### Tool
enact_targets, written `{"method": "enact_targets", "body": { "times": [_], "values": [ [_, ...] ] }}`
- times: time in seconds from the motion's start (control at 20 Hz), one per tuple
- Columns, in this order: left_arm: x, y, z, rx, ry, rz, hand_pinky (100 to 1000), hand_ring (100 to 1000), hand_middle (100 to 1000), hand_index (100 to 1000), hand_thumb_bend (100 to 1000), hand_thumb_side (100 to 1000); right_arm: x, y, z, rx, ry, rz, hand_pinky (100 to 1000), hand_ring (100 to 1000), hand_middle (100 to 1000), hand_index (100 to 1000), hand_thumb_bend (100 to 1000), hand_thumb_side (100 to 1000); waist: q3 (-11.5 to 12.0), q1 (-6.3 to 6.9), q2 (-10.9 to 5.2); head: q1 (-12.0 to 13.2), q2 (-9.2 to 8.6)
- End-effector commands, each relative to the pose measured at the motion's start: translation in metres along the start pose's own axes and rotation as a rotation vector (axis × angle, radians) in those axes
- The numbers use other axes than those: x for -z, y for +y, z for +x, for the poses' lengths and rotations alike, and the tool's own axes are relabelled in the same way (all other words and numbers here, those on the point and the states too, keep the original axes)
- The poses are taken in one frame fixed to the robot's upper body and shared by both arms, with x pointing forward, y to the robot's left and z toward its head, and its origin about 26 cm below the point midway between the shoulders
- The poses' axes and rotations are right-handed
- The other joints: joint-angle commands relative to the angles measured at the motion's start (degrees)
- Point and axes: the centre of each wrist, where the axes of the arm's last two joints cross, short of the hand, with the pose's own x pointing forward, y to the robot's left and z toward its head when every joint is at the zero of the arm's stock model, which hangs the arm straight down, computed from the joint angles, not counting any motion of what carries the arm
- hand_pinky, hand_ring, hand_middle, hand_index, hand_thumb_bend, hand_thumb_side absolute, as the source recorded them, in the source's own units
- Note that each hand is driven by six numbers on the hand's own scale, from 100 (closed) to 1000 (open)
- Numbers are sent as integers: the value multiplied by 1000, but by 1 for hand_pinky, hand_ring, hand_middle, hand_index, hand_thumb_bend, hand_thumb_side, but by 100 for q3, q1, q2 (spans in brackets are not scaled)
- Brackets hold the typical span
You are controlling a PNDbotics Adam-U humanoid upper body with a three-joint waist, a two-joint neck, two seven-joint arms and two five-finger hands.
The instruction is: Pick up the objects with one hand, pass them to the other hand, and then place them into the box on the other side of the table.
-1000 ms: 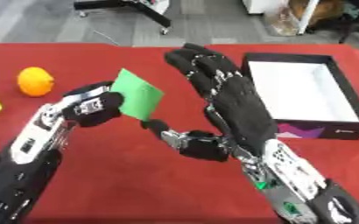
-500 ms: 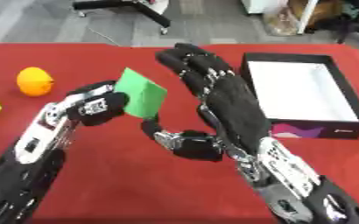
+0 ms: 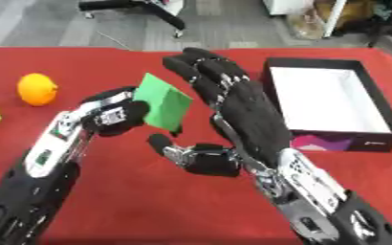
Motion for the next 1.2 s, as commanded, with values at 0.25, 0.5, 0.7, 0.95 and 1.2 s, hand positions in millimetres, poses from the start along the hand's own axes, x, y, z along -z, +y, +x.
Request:
{"method": "enact_targets", "body": {
  "times": [0.25,0.5,0.7,0.95,1.2],
  "values": [
    [15,0,13,46,-44,-35,676,663,541,621,100,654,6,-7,3,3,-24,-20,804,850,749,916,476,408,-16,-1,-60,-13,-16],
    [20,-3,18,83,-74,-57,682,677,551,632,100,633,7,-7,3,4,-26,-16,790,832,727,914,446,397,-26,4,-59,-10,-16],
    [22,-5,22,104,-98,-68,683,680,553,634,100,623,7,-7,2,4,-21,-22,779,820,712,911,368,368,-32,8,-59,-12,-16],
    [21,-7,24,108,-109,-72,683,679,554,636,100,624,8,-8,2,7,6,-56,754,796,657,889,144,253,-29,6,-56,-17,-16],
    [19,-8,25,108,-112,-70,682,677,557,641,100,628,8,-8,2,8,49,-117,708,755,575,846,100,105,-27,6,-55,-24,-16]
  ]
}}
